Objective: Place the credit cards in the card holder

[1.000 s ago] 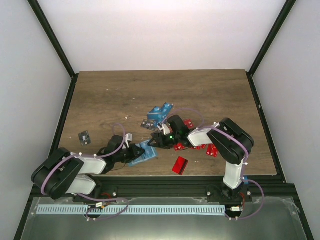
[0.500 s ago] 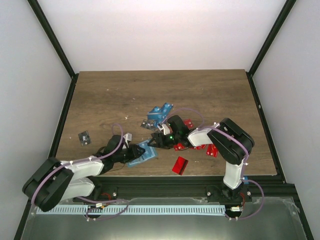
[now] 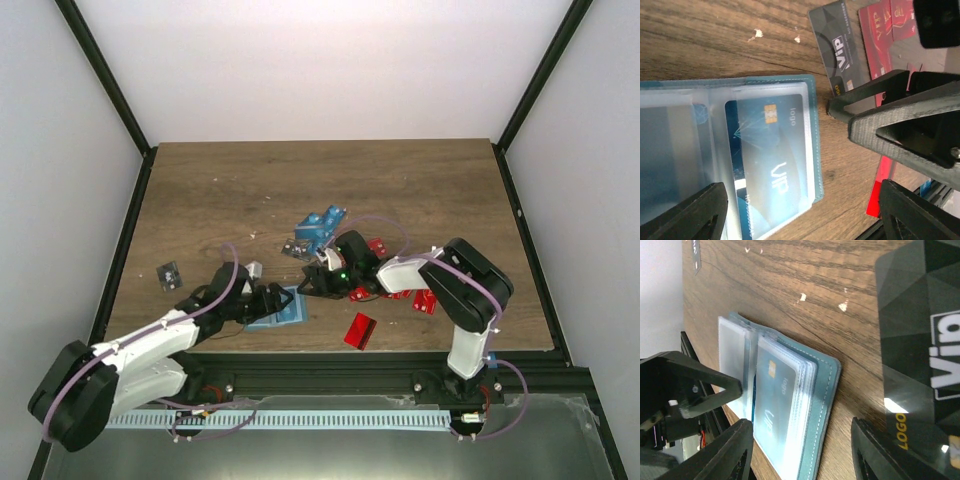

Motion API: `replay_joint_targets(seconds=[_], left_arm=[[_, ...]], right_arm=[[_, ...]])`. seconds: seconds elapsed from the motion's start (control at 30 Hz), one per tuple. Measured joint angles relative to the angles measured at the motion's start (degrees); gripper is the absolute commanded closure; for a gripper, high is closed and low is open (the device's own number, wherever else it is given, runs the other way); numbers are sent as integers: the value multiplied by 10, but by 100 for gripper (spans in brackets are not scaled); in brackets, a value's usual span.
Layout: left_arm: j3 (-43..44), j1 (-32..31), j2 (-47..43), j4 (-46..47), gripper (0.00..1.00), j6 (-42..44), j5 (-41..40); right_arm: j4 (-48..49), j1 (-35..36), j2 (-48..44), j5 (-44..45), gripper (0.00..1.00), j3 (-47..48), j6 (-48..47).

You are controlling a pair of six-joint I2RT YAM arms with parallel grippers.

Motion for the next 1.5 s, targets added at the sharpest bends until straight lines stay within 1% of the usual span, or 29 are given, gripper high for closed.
replay_joint_targets(seconds=[0.07,0.1,0.27,0.3,0.37,0.47,0.53,0.7,1.03,1.5], left_arm=[[12,0,-13,-28,15,7,-2],[18,0,-18,-39,18,9,-3],[36,0,-38,-88,61,39,-20],[38,0,-38,-93,69,42,-23],[38,0,-36,-105,80,59,-31],[38,0,-22,-111,88,70,-41],[38,0,-7,-112,92,78,-42],[38,0,27,-104,96,88,-42],[35,0,80,-68,96,97,-40],[23,0,92,-28,96,100,-39]], right_arm=[[-12,0,-6,5,44,0,-4],[-18,0,-9,6,44,0,-5],[-31,0,-24,7,43,-3,-6],[-29,0,-27,4,43,-6,-3],[-20,2,-32,-5,43,-13,4],[-7,6,-33,-14,43,-19,15],[0,13,-33,-18,43,-20,22],[10,27,-33,-24,43,-20,33],[17,33,-33,-26,43,-20,37],[20,49,-3,-28,43,3,43]])
